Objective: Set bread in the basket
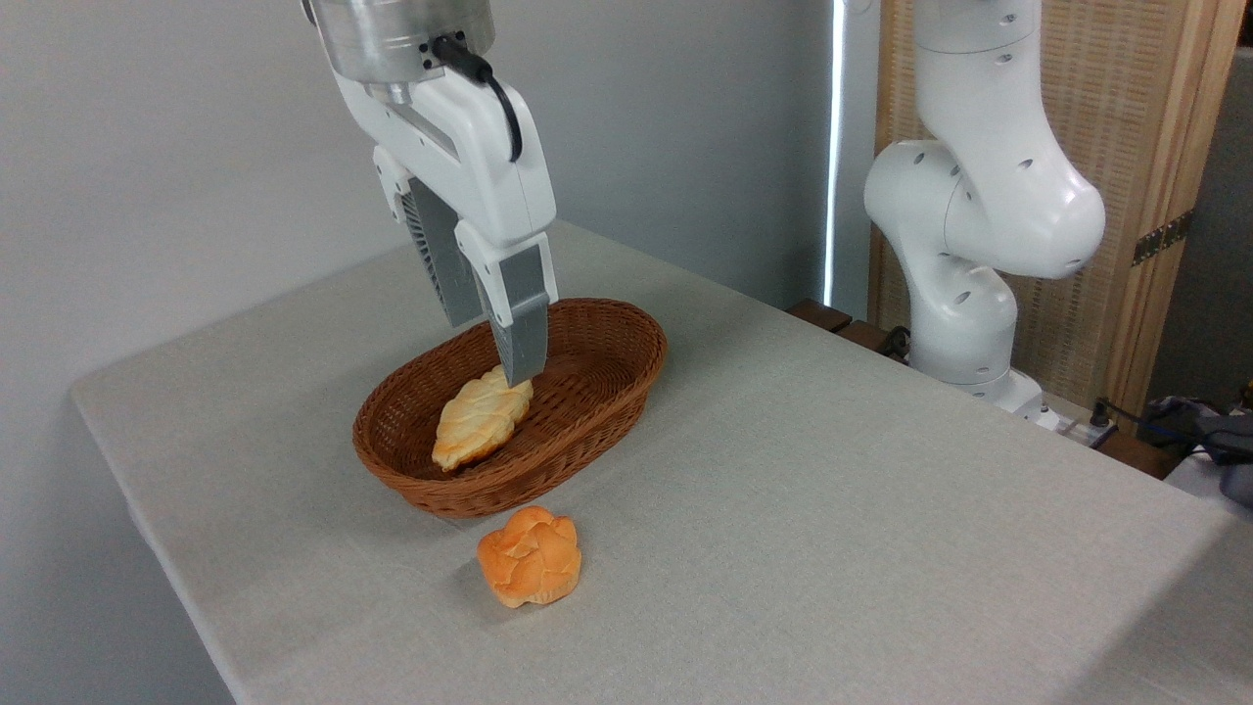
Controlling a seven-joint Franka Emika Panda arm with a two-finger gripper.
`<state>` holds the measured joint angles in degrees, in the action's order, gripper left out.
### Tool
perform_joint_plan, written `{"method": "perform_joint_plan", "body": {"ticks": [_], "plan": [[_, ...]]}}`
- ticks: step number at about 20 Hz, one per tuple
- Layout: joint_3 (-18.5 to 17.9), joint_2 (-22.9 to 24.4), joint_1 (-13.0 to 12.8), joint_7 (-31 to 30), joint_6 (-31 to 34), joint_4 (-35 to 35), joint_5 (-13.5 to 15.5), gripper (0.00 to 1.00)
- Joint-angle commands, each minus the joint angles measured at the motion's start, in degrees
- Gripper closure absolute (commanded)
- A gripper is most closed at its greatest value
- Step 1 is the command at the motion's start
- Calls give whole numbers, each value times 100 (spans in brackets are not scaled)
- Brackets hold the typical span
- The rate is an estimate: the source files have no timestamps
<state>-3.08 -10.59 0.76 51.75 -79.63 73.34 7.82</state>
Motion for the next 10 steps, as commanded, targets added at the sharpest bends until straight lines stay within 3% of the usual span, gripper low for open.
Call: {"method": "perform_joint_plan", "body": {"ticks": [1,7,10], "plan": [[-52,4,3,-279,-87,22,-193,0],[-113,-40,12,-279,-236,92,-211,0],[-78,266,-15,-279,-954,854,-220,0]]}}
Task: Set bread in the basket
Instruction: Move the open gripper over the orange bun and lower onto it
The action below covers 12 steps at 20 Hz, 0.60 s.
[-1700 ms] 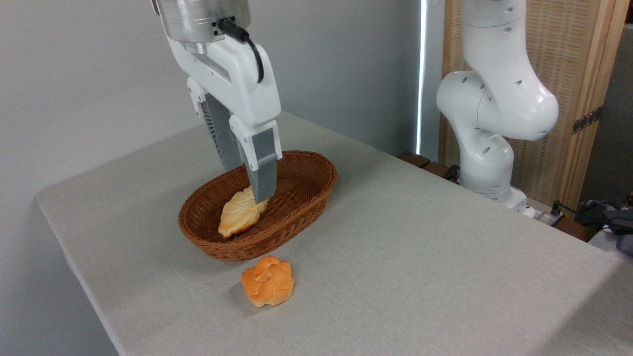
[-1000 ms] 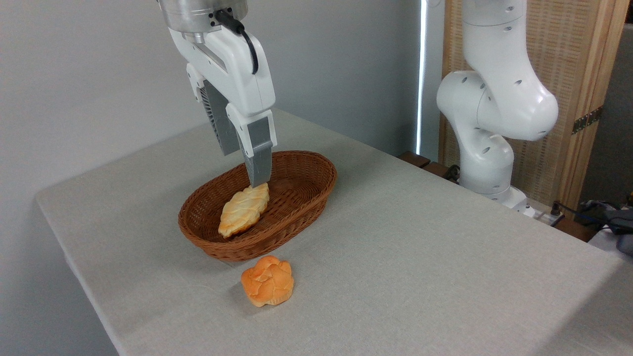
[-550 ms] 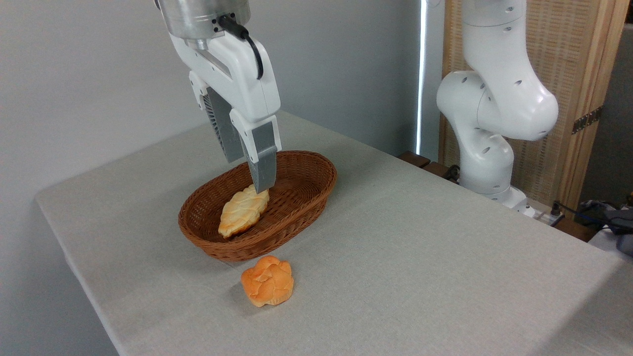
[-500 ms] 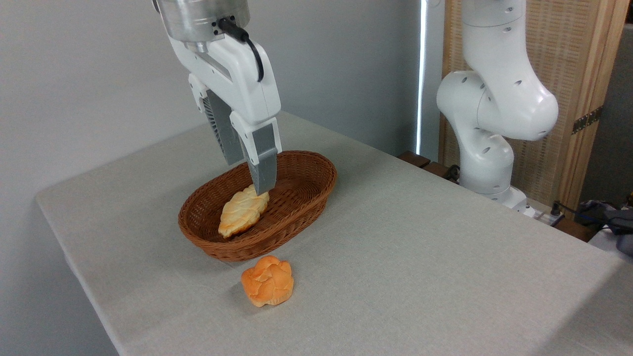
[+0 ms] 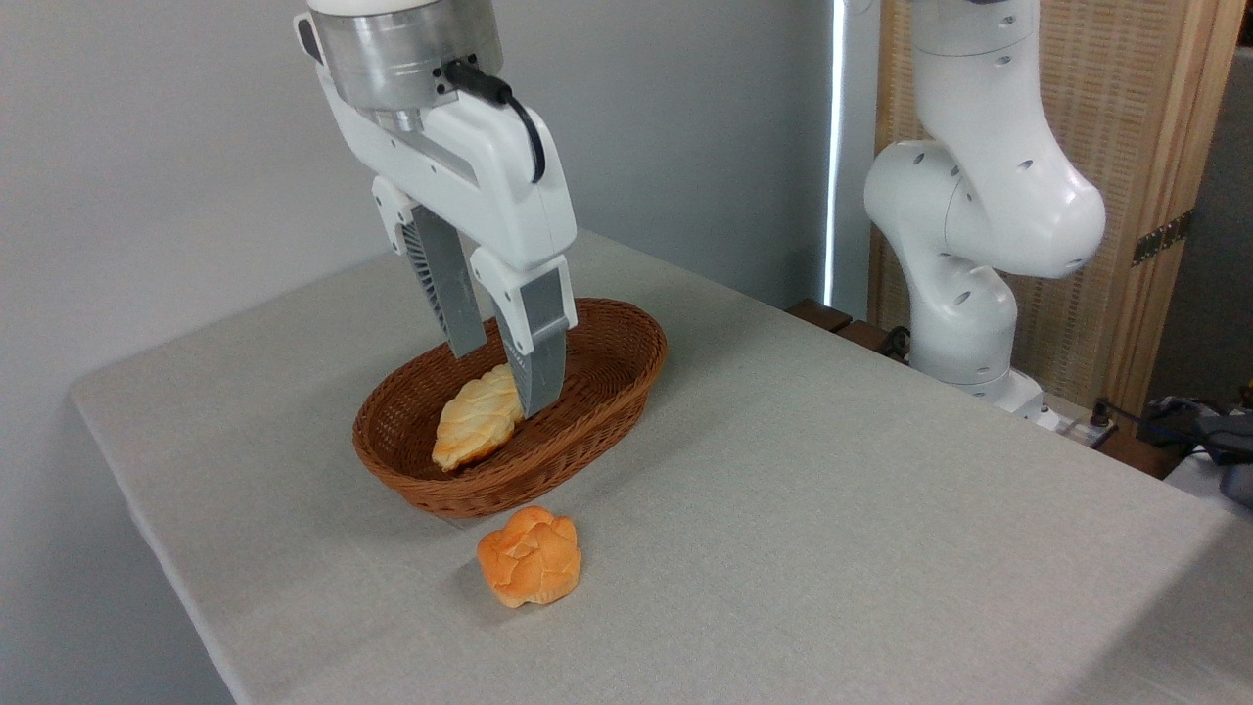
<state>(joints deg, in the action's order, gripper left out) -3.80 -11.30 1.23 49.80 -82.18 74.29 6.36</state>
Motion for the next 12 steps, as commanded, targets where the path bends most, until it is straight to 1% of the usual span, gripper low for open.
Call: {"method": "perform_joint_plan", "body": {"ticks": [1,2,3,5,10,12], "plan": [[2,548,-61,-85,-1068,1163,-64,0],[10,750,-70,-76,-1368,1541,-64,0],[10,909,-79,-76,-1527,1867,-64,0],[19,1121,-88,-32,-1669,2369,-64,0],[2,1166,-79,-23,-1898,2652,-64,0],[2,1192,-88,-23,-2204,2915,-64,0]]}}
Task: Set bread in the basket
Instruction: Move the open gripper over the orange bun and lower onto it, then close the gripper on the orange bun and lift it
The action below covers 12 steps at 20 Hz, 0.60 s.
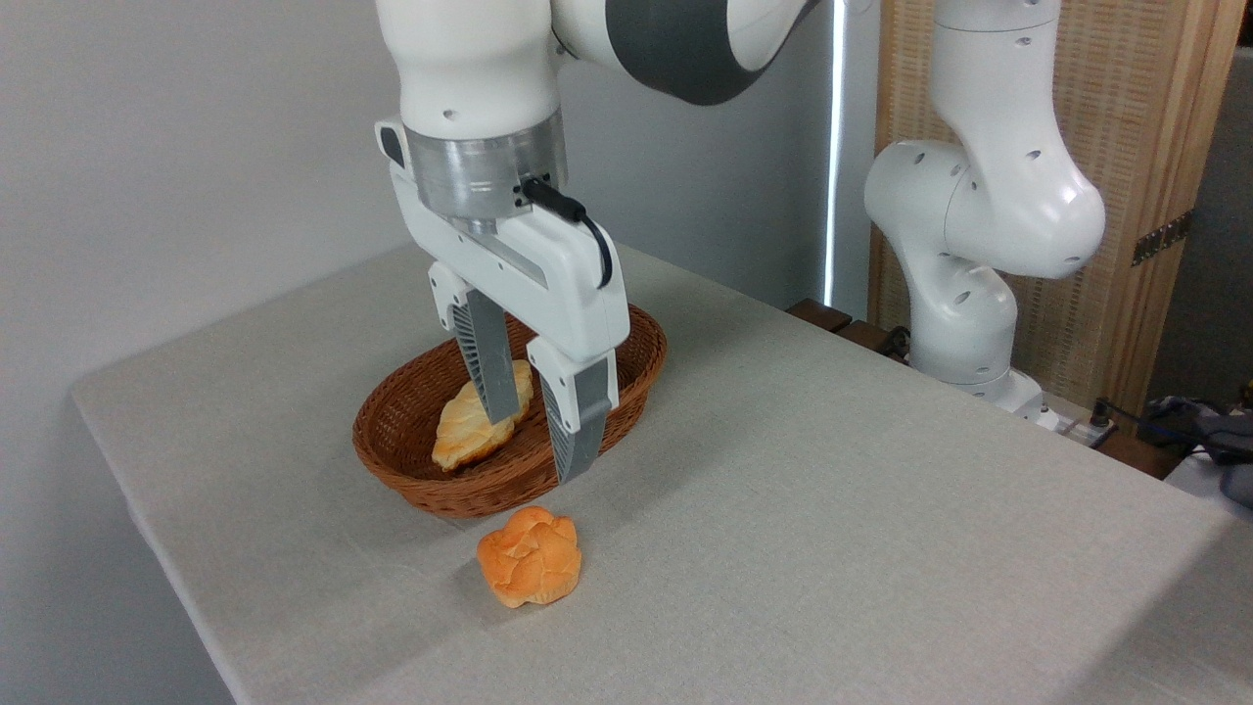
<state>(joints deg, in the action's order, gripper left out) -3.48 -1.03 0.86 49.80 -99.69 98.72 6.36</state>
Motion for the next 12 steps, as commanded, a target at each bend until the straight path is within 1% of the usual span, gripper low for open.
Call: {"method": "perform_joint_plan", "body": {"ticks": [1,4,8,9,10,12], "plan": [[-30,217,-51,-32,-629,620,-64,0],[-30,314,-51,-15,-1008,937,-64,0],[14,270,-77,-15,-1061,1026,-64,0],[118,244,-86,-15,-1122,1096,-64,0],[189,226,-95,-15,-1262,1183,-73,0],[216,191,-103,-15,-1622,1386,-73,0]]}}
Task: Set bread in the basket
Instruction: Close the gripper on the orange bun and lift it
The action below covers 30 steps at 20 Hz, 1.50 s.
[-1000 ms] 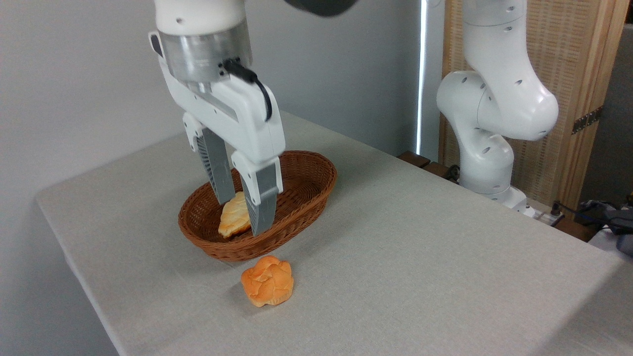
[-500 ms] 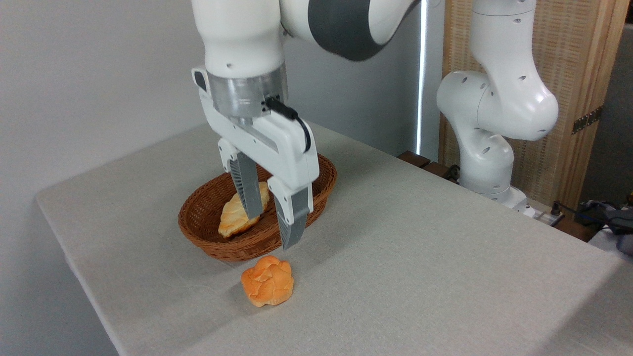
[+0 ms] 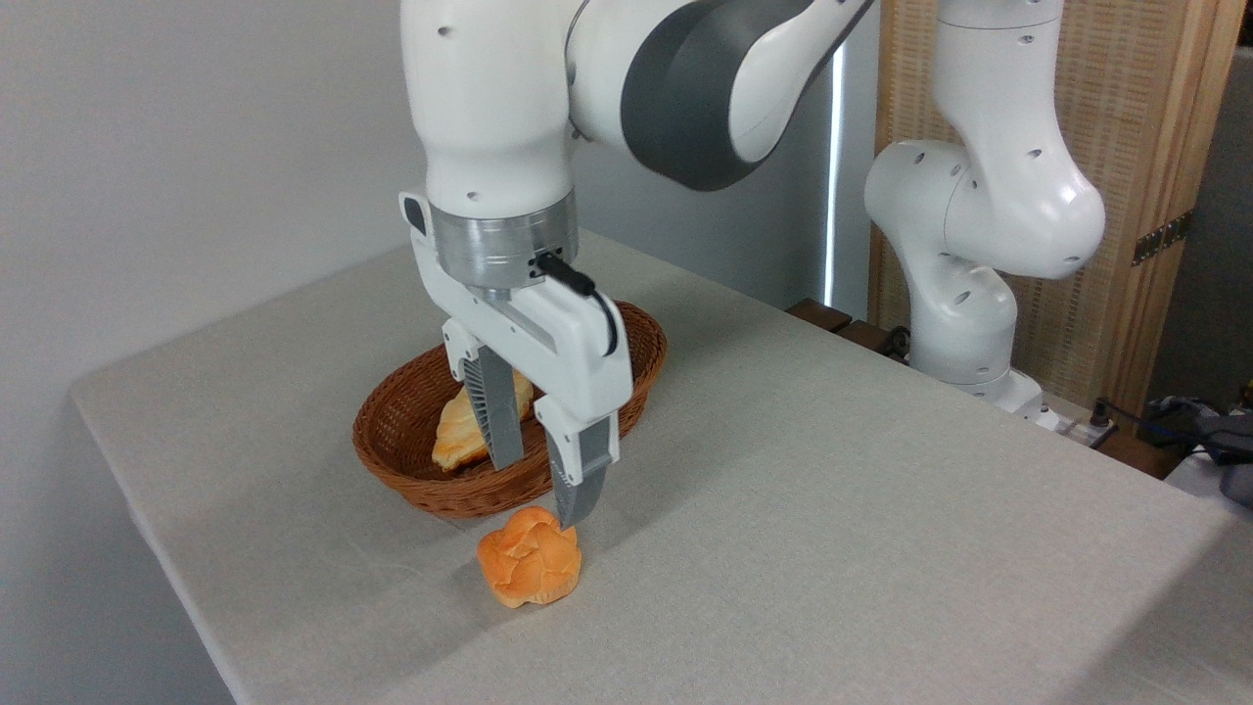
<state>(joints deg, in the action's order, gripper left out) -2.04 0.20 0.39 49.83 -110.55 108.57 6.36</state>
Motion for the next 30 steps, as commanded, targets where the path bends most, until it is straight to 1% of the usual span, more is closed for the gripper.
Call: {"method": "perform_joint_plan", "body": {"ticks": [1,4,5,7,17,18,19,21,22,23,24,30], "plan": [[72,33,-56,-18,-651,454,-73,0],[72,-72,-56,-9,-670,455,-82,0],[72,-125,-56,-9,-670,455,-125,0],[72,-248,-56,-9,-670,455,-345,0],[195,-511,-65,-9,-687,437,-363,0],[230,-529,-74,-9,-696,437,-372,10],[265,-529,-83,-9,-713,437,-372,23],[266,-582,-83,-9,-775,437,-354,60],[275,-617,-83,-9,-792,437,-354,72],[275,-635,-83,-9,-793,429,-354,79],[275,-652,-83,-9,-810,428,-354,81],[275,-644,-83,-9,-810,420,-354,80]]}}
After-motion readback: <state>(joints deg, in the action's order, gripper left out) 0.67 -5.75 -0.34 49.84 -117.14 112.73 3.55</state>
